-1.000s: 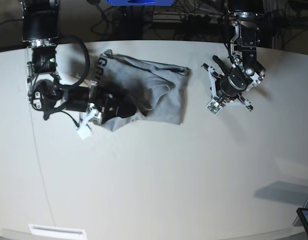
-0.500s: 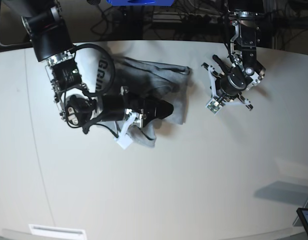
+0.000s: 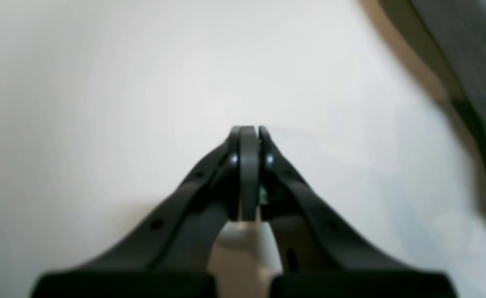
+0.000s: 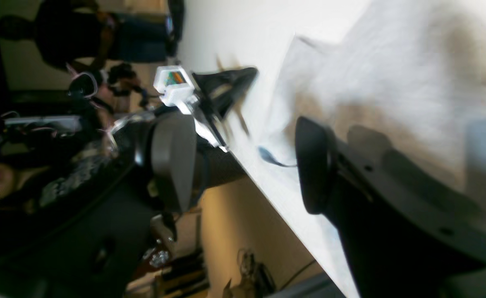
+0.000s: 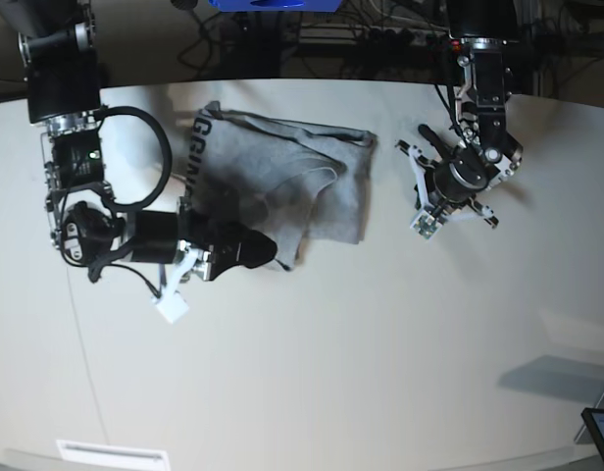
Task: Fold the T-shirt properly
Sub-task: 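Press the right gripper along the folded bundle's edge to tidy it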
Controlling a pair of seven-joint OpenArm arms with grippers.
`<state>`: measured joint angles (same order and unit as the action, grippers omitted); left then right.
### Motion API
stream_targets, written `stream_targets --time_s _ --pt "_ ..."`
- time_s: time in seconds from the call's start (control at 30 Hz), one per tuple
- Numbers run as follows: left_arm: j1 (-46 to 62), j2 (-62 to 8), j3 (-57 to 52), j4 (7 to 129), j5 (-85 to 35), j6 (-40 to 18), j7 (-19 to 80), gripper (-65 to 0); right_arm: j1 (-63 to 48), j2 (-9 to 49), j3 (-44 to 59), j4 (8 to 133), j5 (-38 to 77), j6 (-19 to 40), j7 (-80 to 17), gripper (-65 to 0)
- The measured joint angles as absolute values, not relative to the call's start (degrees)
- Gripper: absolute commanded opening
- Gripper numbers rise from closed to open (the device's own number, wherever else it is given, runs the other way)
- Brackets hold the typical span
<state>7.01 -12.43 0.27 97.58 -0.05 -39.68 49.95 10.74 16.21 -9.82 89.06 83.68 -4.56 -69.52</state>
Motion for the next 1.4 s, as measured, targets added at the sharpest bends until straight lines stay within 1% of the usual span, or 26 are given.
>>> stream_targets --time_s 0.1,0.13,0.2,0.3,0.33,0.37,0.43,0.6,0.73,0.83,0.97,1.03,1.1,1.17,1.23,1.3,1.37,1.4 --pt "7.57 -12.38 0.32 98.13 0.03 -39.29 49.76 -65.0 9.02 17.04 -9.76 88.99 83.72 -4.56 -69.38 -28.9" --pt "7.81 -12.36 0.43 98.61 0.21 -39.29 49.87 -65.0 8.14 16.97 -9.76 88.99 83.59 -4.56 -69.56 -30.3" --pt "8.45 -12.36 0.8 99.85 0.45 -39.31 50.81 -65.0 6.46 16.88 -9.82 88.92 83.48 -4.58 -69.69 -37.7" --pt "10.26 -12.21 0.8 101.6 0.82 -39.51 50.81 -65.0 5.43 16.8 -9.87 88.84 83.48 -4.58 -67.81 -56.9" --pt "10.39 -12.21 0.93 101.75 0.8 -39.51 50.83 -65.0 5.21 16.8 -9.87 88.84 83.53 -4.58 -67.75 -61.8" --pt "10.33 -12.21 0.95 101.75 0.78 -39.51 51.05 -65.0 4.93 16.8 -9.87 88.75 83.68 -4.56 -67.55 -65.0" --pt "10.22 -12.21 0.97 101.62 0.78 -39.51 51.0 -65.0 4.23 16.6 -9.87 87.83 83.66 -4.56 -67.37 -64.0" --pt "9.87 -12.03 0.97 101.51 0.8 -39.51 51.22 -65.0 4.16 16.6 -9.87 85.91 84.16 -4.16 -67.33 -64.7" --pt "9.72 -11.9 1.08 101.45 0.84 -39.53 51.24 -65.0 3.9 16.49 -9.87 75.64 83.96 -3.9 -66.89 -65.0" --pt "9.76 -11.9 1.13 101.36 0.58 -39.53 51.18 -65.0 4.64 16.97 -9.87 71.5 86.8 -1.87 -69.43 -65.0" --pt "9.72 -11.92 1.06 101.36 0.82 -39.53 51.22 -65.0 4.56 17.08 -9.87 71.35 87.09 -0.05 -70.0 -65.0" --pt "9.72 -11.92 1.06 101.36 0.8 -39.53 51.22 -65.0 4.32 17.06 -9.89 72.95 85.97 -0.08 -69.56 -65.0" --pt "9.74 -11.92 1.04 101.38 0.8 -39.53 51.18 -65.0 3.31 16.62 -9.89 77.21 82.08 -0.49 -68.27 -65.0" --pt "9.85 -11.9 1.06 101.54 0.84 -39.53 51.24 -65.0 2.92 16.95 -10.0 83.96 82.46 -0.49 -70.48 -65.0" --pt "10.26 -11.9 1.17 101.75 0.8 -39.51 51.18 -65.0 4.1 16.93 -9.98 88.77 84.66 -2.33 -69.93 -65.0" --pt "11.35 -11.92 1.15 102.35 0.8 -39.46 50.48 -65.0 5.56 16.93 -9.93 90.8 84.16 -9.39 -69.23 -64.9" --pt "12.97 -11.92 1.17 104.44 1.06 -39.51 51.53 -65.0 4.71 16.97 -9.76 91.81 83.57 -16.32 -69.38 -65.0" --pt "14.61 -11.9 1.17 106.04 1.1 -39.53 51.68 -65.0 3.95 17.12 -9.82 92.42 83.13 -18.39 -70.0 -65.0"
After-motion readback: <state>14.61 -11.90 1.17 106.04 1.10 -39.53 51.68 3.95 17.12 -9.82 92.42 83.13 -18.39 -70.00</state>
